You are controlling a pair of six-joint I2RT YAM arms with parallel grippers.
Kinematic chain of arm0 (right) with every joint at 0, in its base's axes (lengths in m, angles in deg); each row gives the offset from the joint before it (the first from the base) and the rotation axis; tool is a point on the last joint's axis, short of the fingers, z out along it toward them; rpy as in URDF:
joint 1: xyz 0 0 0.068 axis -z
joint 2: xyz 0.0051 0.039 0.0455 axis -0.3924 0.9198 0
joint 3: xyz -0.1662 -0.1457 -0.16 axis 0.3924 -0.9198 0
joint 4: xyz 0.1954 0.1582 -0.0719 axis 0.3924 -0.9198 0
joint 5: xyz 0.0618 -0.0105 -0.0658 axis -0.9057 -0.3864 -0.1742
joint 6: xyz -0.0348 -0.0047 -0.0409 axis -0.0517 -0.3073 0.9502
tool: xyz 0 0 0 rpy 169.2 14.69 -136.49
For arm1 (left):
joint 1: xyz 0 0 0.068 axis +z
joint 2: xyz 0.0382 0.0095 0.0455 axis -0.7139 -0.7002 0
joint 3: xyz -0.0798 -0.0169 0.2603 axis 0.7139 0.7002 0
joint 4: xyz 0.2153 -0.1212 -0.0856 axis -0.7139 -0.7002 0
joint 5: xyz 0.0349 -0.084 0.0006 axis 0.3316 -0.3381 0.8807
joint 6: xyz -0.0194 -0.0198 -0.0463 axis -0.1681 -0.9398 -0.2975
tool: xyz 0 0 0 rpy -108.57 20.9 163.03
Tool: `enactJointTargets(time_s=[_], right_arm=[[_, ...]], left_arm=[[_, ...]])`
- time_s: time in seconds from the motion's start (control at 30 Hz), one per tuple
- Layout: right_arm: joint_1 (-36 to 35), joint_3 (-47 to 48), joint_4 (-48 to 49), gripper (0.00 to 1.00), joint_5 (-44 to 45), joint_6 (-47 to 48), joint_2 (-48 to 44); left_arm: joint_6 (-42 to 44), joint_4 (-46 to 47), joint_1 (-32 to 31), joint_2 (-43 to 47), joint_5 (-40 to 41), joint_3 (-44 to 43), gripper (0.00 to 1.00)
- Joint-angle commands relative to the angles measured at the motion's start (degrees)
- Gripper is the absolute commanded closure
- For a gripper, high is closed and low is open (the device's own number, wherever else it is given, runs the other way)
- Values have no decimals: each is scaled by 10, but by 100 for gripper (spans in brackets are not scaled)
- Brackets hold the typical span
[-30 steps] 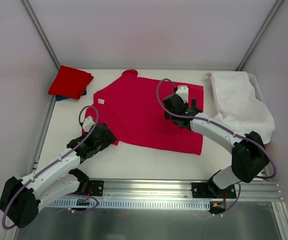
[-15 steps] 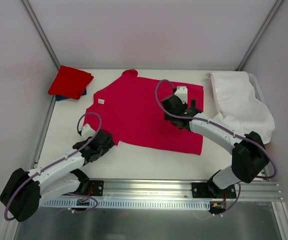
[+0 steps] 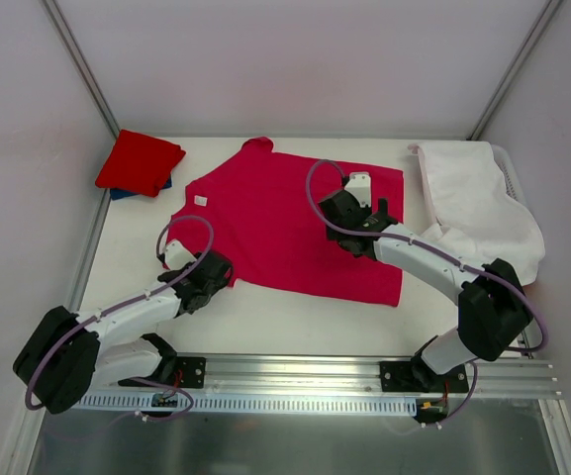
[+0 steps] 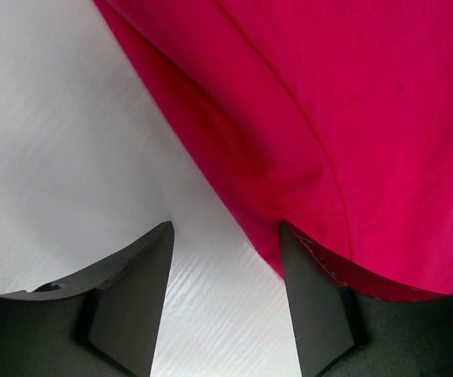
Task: Fold and stack the t-shirts
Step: Flatten the tshirt out
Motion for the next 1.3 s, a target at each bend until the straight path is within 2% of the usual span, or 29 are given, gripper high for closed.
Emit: enactJointTargets(time_s=[0.0,0.3,0.37,0.4,0.43,0.53,0.57,0.6,0.63,0.83,0.9,1.13,1.27], right_arm=[[-4,-1,-9,0,25,-6,5],[-4,-6,-8,1,31,-4,13],[-4,-5,-8,1,31,-4,15],[-3,-6,-8,1,32,-5,18],[-3,-4,-8,0,32,-5,20],[-3,-4,-5,1,30,-5,24],[-4,-4,-5,0,30,-5,24],[-4,-4,-4,1,30,-5,26],[-4,-4,-4,1,30,-5,28],[-4,-4,-4,0,32,-6,31],[-4,-3,-3,0,33,-6,32],[-4,-4,-3,1,37,-4,36],[-3,-4,-3,1,40,-3,36]], left_arm=[[-13,3,-5,-35,19,-24,44],[-1,37,-5,-90,22,-39,47],[3,46,-5,-96,23,-40,52],[6,49,-5,-97,26,-39,55],[8,52,-5,-99,27,-39,65],[15,64,-5,-105,32,-39,77],[17,68,-5,-108,32,-39,90],[18,69,-5,-109,33,-39,98],[20,69,-5,-111,33,-39,100],[65,69,-8,-97,37,-53,100],[128,67,-21,-92,44,-81,100],[265,46,-31,-62,20,-170,100],[371,40,-31,-99,11,-258,100]])
